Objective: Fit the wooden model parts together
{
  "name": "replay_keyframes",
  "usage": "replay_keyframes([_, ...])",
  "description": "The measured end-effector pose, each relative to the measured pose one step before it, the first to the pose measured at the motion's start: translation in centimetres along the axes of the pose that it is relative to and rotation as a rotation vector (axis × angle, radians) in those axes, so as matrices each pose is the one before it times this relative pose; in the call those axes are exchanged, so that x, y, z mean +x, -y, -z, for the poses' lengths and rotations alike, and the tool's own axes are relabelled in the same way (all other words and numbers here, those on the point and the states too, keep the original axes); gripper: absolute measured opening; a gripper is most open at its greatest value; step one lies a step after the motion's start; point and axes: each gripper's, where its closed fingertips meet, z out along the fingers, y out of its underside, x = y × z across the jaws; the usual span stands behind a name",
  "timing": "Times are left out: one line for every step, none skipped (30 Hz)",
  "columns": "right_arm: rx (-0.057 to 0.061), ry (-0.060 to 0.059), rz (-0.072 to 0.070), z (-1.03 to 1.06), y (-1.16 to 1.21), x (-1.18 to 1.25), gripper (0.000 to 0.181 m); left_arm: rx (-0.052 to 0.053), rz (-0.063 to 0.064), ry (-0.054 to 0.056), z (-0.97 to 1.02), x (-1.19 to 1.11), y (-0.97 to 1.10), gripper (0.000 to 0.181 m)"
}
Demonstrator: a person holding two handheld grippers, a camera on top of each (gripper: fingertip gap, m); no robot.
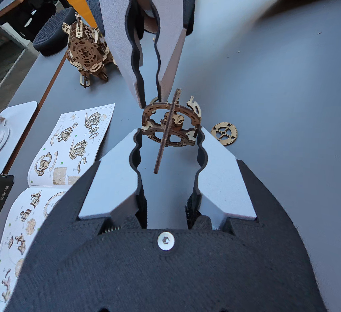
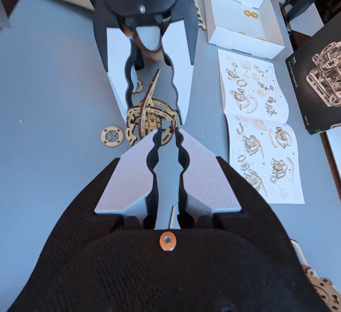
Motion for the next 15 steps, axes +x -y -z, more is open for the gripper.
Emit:
replay_keyframes([-0.0236,-0.0058,0.0174,-0.247,-0.275,-0.082,0.013,-0.0018,-0.0035,0.0015,-0.033,0.037,0.026,0.06])
replay_keyframes([-0.0194,-0.013,0.0113,-0.21,-0.209,0.065,0.013,-0.0033,-0.0025,0.0061,-0.033,-0.029,0.008,0.059])
replay_keyframes([-0.0119,-0.016,0.0066,-0.157,-0.088,0.131,0.013,-0.0044,-0.0022,0.0074,-0.056,-0.056,-0.017,0.059])
replay_keyframes([-0.0047,-0.0046,0.0064,-0.11,0.019,-0.013,0.012,-0.0032,-0.0026,0.002,-0.053,0.026,-0.004,0.06])
replay_keyframes([-0.0054,-0.0048,0.0086,-0.068,0.008,-0.031,0.011,-0.0021,-0.0024,0.0001,-0.057,0.057,-0.001,0.06])
replay_keyframes([-0.0092,-0.0125,0.0148,-0.015,-0.046,0.083,0.01,-0.0034,-0.0011,0.0027,-0.053,0.011,-0.024,0.06])
replay_keyframes([-0.0091,-0.0111,0.0118,-0.02,-0.049,0.071,0.01,-0.0044,-0.0005,0.0046,-0.045,-0.04,-0.051,0.06])
replay_keyframes([-0.0061,-0.0053,0.0073,-0.019,-0.001,-0.005,0.011,-0.0028,0.0,0.0001,-0.029,0.019,-0.024,0.06])
replay_keyframes([-0.0039,-0.0037,0.0065,-0.038,0.012,-0.017,0.01,-0.0005,0.0013,-0.0001,-0.013,0.013,0.004,0.059])
replay_keyframes([-0.0076,-0.0081,0.0063,-0.038,-0.053,0.064,0.009,-0.0008,0.0012,0.0051,-0.013,-0.071,-0.003,0.06])
replay_keyframes([-0.0081,-0.0094,0.0072,-0.021,-0.06,0.069,0.009,-0.0027,0.0011,0.0046,-0.016,-0.063,-0.018,0.06])
replay_keyframes([-0.0032,-0.0109,0.0141,0.015,0.055,0.053,0.008,-0.0049,0.0019,0.0021,-0.02,-0.036,-0.056,0.06])
replay_keyframes([-0.0079,-0.0132,0.0162,-0.007,-0.007,0.072,0.008,-0.0023,0.0012,0.0039,0.002,-0.051,0.0,0.06])
replay_keyframes([-0.0144,-0.009,0.009,-0.054,-0.097,0.044,0.008,0.0001,0.0,0.0051,-0.001,-0.059,0.033,0.059])
replay_keyframes([-0.0129,-0.007,0.0053,-0.065,-0.076,0.02,0.008,-0.0063,-0.0006,0.0031,-0.036,-0.024,-0.05,0.059])
